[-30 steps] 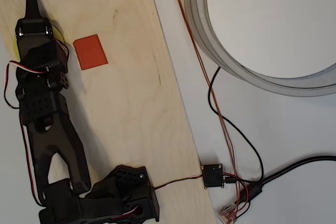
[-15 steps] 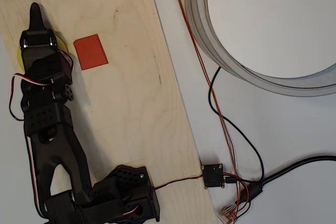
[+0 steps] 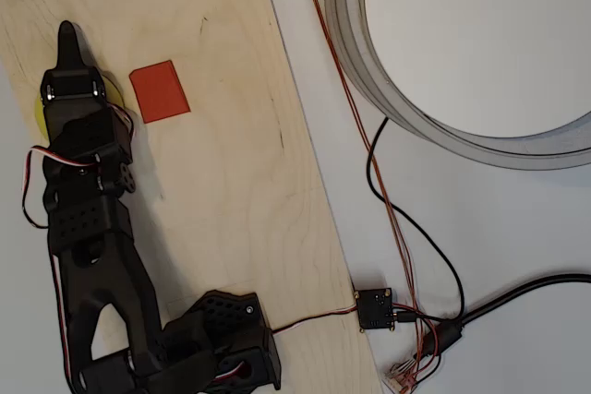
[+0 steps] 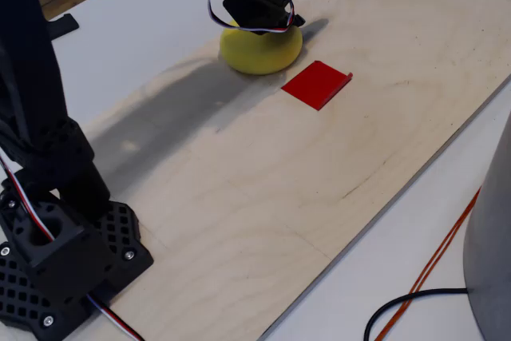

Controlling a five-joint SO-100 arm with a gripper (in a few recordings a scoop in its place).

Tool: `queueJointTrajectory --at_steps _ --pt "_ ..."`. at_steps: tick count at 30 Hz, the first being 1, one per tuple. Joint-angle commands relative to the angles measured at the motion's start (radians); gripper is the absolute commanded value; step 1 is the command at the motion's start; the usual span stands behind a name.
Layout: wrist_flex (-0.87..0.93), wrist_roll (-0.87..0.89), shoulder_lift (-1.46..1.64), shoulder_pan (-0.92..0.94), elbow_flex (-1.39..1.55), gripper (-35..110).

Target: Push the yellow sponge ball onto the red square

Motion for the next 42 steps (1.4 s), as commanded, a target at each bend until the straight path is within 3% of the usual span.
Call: queueJointTrajectory --at_steps 1,23,29,42 --pt "0.006 0.009 0.034 -0.014 0.049 20" --pt "0.006 -0.212 0.140 0.012 -0.109 23" --pt "-0.026 -0.144 0.252 -0.023 -0.025 24" --pt "-0.032 0.213 0.282 -0.141 0.069 25"
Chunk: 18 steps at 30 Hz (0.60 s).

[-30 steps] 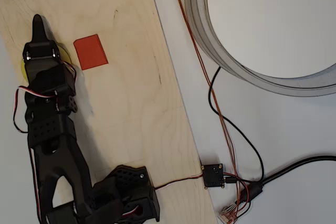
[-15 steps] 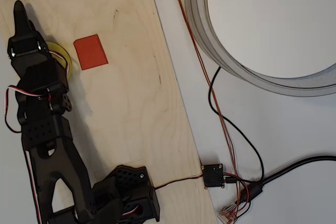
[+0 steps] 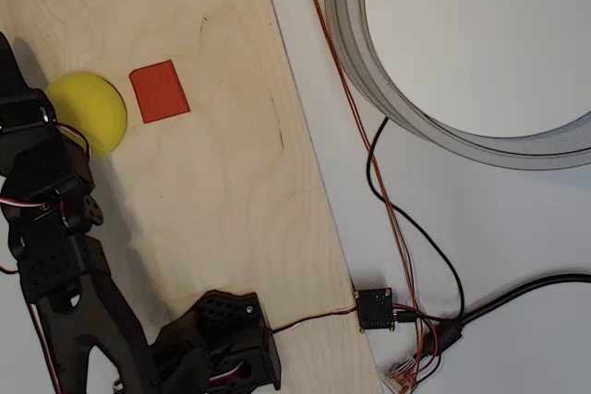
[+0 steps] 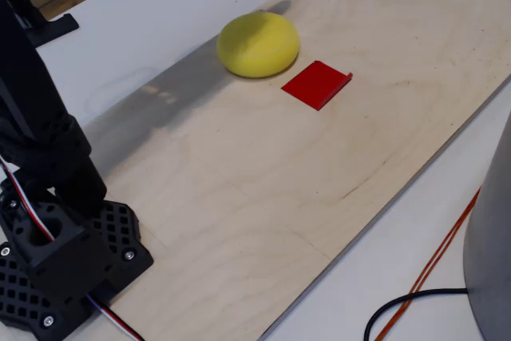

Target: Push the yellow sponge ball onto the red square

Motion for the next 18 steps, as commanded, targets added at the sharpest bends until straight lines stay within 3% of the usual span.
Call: queueJointTrajectory --at_steps 1,18 --pt "-0.003 0.066 0.035 -0.017 0.018 25" --pt "-0.160 0.106 0.140 -0.055 0.321 24"
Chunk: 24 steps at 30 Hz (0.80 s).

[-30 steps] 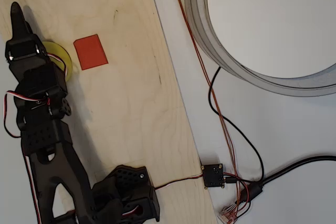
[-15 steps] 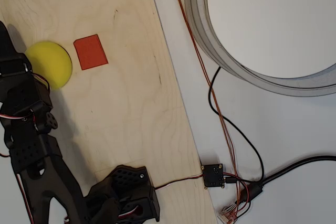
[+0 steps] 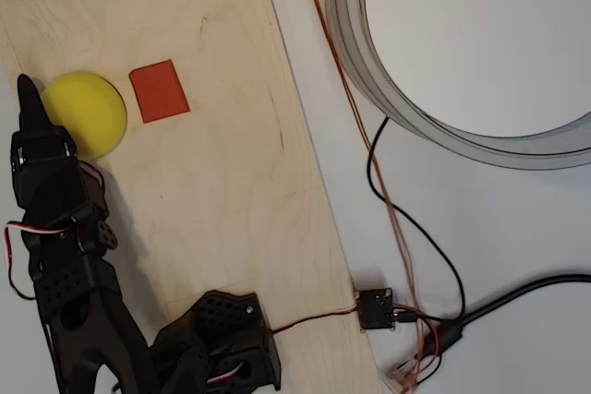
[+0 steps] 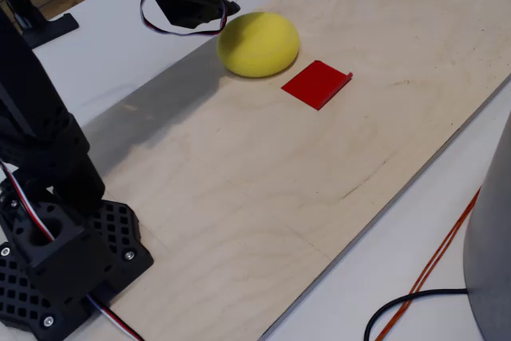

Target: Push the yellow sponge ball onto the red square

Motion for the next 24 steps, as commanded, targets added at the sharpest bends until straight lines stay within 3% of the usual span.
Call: queueJointTrajectory --at_steps 1,24 --pt "-0.029 0.005 0.080 -0.009 0.032 24" --pt "-0.041 -0.040 0.058 0.077 0.055 23"
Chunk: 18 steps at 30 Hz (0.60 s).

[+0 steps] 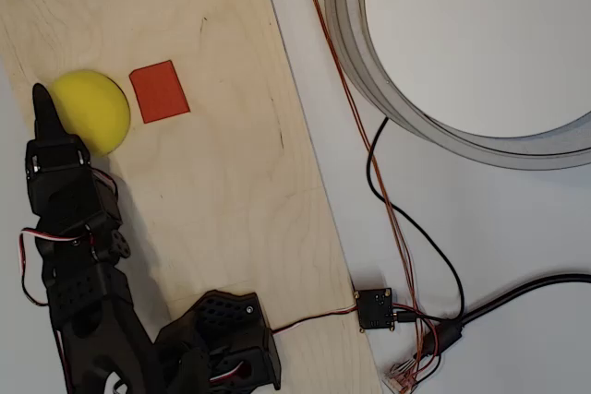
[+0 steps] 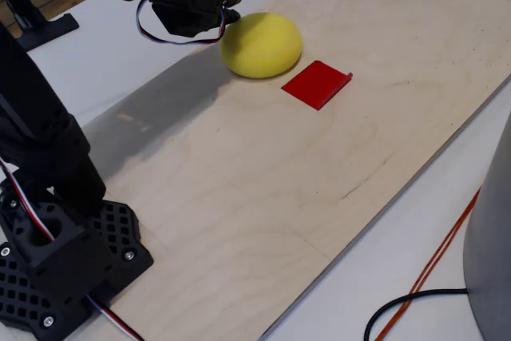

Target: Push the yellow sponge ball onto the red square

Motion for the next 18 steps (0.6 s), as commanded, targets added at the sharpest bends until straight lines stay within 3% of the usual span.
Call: queueJointTrajectory --at_steps 1,18 --pt "-0.021 -0.009 0.005 0.040 -0.015 23" --pt "-0.029 -0.051 -0.006 0.126 -0.017 22"
